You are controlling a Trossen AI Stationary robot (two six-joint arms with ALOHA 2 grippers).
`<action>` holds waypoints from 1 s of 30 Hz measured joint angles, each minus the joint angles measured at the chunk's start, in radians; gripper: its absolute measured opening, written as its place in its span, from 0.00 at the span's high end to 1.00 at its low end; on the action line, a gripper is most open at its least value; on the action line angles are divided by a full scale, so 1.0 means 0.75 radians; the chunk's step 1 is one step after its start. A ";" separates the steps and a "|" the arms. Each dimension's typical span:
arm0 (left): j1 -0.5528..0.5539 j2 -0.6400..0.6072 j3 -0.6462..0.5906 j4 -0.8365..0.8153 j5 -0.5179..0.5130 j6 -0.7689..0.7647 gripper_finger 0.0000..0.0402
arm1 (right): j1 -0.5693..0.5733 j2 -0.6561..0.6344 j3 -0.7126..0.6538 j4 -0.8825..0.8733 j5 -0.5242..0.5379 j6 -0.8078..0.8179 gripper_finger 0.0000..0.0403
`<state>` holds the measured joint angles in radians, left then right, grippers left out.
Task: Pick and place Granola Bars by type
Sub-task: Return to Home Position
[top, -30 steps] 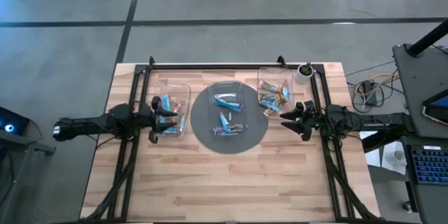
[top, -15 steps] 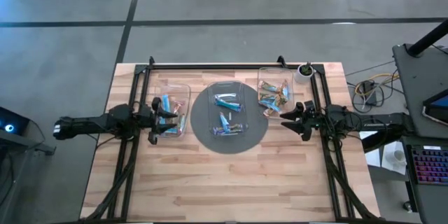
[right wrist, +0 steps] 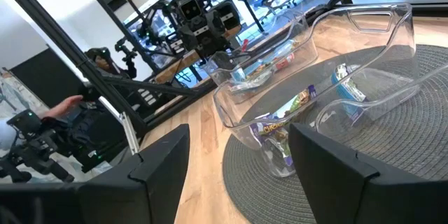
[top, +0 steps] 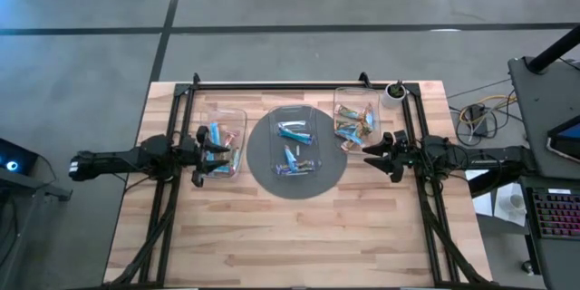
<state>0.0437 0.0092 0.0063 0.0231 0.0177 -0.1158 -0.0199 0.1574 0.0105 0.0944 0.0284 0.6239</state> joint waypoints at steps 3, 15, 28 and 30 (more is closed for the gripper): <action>0.000 0.004 0.000 0.001 0.000 0.000 0.59 | 0.000 0.000 0.000 0.000 0.000 0.000 0.42; 0.000 0.009 0.000 0.003 0.000 0.000 0.59 | 0.000 0.000 0.000 -0.001 0.000 0.000 0.42; 0.000 0.010 0.000 0.002 0.000 0.000 0.59 | 0.000 -0.103 -0.004 -0.040 -0.004 -0.015 0.42; 0.000 0.010 0.000 0.001 -0.001 0.000 0.59 | 0.000 -0.148 -0.004 -0.067 -0.008 -0.115 0.42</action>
<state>0.0437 0.0166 0.0063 0.0242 0.0174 -0.1158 -0.0196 0.0460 0.0078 0.0444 0.0227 0.5376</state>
